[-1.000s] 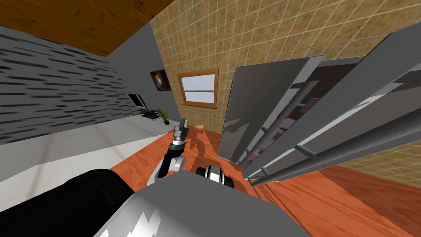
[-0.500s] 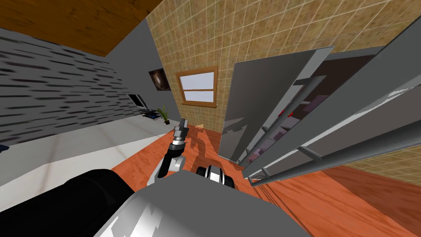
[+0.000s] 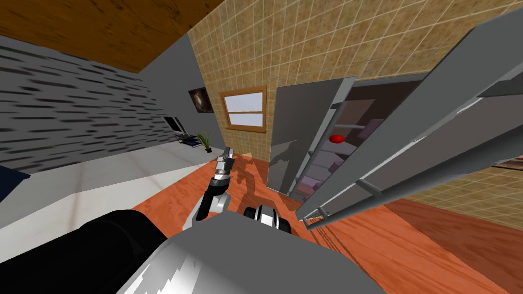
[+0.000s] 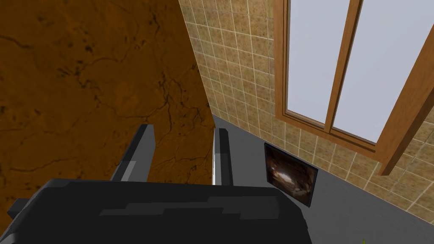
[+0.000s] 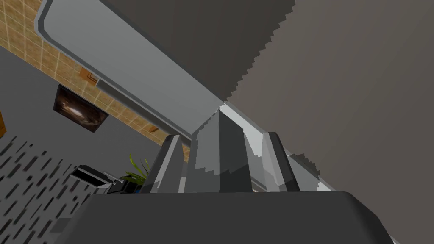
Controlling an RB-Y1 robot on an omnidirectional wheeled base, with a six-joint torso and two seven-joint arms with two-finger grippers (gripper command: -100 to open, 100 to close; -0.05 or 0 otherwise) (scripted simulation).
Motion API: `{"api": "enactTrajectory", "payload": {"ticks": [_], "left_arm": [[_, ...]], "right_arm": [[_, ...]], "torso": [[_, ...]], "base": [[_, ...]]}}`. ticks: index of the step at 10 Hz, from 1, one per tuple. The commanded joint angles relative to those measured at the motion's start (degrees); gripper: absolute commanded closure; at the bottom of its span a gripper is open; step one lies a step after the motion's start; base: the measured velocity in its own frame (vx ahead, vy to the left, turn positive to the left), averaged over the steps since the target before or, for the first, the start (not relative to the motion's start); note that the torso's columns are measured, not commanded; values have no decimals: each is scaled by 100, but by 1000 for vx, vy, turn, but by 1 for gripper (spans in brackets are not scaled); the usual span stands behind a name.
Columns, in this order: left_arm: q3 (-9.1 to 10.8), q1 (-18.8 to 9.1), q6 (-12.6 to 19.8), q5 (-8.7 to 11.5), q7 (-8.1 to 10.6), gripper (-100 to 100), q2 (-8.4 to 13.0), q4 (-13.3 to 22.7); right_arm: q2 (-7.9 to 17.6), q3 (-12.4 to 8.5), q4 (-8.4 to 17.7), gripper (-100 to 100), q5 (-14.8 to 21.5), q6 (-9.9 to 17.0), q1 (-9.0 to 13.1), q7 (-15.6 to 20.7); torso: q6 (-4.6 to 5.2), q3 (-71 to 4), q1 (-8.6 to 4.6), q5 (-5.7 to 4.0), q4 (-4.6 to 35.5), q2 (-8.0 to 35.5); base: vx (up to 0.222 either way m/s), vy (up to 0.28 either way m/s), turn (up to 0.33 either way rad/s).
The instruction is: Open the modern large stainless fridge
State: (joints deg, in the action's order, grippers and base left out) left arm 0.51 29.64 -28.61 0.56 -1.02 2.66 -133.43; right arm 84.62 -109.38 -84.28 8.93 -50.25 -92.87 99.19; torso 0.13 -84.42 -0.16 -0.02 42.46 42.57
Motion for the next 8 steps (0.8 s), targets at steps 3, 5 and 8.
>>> {"api": "enactTrajectory", "payload": {"ticks": [3,5,8], "left_arm": [[0,1,0,0,0,0,0,0],[-1,1,0,0,0,0,-1,-1],[-1,1,0,0,0,0,-1,-1]], "right_arm": [[181,-131,-110,100,-223,-192,79,90],[210,-181,-57,100,-230,-192,73,78],[379,-215,-172,100,-424,-369,104,176]], "torso": [[-19,-19,59,28,-13,-30],[-24,-6,104,38,-20,-27],[-12,3,29,16,0,2]], "base": [[-154,-159,7],[-74,-89,-1],[-95,-181,55]]}}
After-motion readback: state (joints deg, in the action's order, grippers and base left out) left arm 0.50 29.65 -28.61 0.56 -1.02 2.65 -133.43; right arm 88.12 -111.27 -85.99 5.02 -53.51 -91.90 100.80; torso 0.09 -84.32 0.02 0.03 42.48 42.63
